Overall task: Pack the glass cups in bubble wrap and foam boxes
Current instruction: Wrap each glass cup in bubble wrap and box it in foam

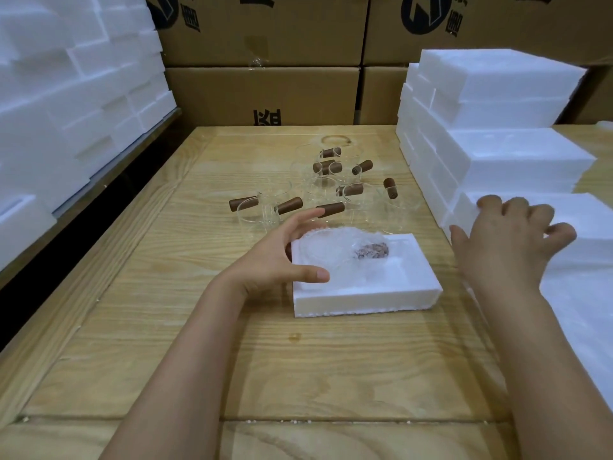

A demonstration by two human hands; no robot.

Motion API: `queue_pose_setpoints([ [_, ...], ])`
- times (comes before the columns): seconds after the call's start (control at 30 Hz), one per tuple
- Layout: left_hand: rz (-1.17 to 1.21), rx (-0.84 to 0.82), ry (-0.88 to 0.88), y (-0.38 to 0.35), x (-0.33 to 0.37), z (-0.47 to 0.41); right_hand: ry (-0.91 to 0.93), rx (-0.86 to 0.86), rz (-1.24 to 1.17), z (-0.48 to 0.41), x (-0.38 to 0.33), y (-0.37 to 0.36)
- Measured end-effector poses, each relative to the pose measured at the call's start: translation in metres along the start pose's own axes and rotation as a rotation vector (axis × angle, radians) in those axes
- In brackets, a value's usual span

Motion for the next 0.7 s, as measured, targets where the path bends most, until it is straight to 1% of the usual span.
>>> queue_pose_setpoints([
  [0.13, 0.079, 0.045, -0.048, 0.006, 0.003, 0.003, 0.074, 0.088, -0.091, 0.000, -0.004, 0.012],
  [0.2, 0.150, 0.129, -0.072, 0.011, 0.005, 0.004, 0.135, 0.149, -0.168, 0.004, -0.008, 0.027],
  [0.27, 0.187, 0.218, -0.099, 0.015, 0.006, 0.005, 0.241, 0.227, -0.287, 0.009, -0.017, 0.047],
  [0.37, 0.252, 0.330, -0.131, 0.016, 0.007, 0.005, 0.470, 0.371, -0.646, 0.023, -0.030, 0.081],
  [0.43, 0.308, 0.388, -0.170, 0.018, 0.008, 0.006, 0.573, 0.427, -0.904, 0.032, -0.031, 0.097],
  [0.47, 0.335, 0.412, -0.187, 0.020, 0.009, 0.007, 0.588, 0.419, -1.021, 0.033, -0.031, 0.100],
  [0.53, 0.375, 0.430, -0.213, 0.022, 0.013, 0.008, 0.526, 0.313, -1.324, 0.026, -0.030, 0.101],
  [0.63, 0.402, 0.377, -0.236, 0.020, 0.018, 0.006, 0.357, 0.048, -1.902, 0.014, -0.034, 0.092],
  [0.7, 0.416, 0.328, -0.249, 0.016, 0.021, 0.004, 0.190, -0.127, -2.211, 0.014, -0.043, 0.081],
])
Point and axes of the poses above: each hand's wrist, its own z-axis away from the middle knuckle, its own y-axis out of the back of the hand, x = y × z, the point moved 3 cm from there along -z, towards the middle knuckle, and after that the axes turned 2 degrees about y, right-handed, at the moved point
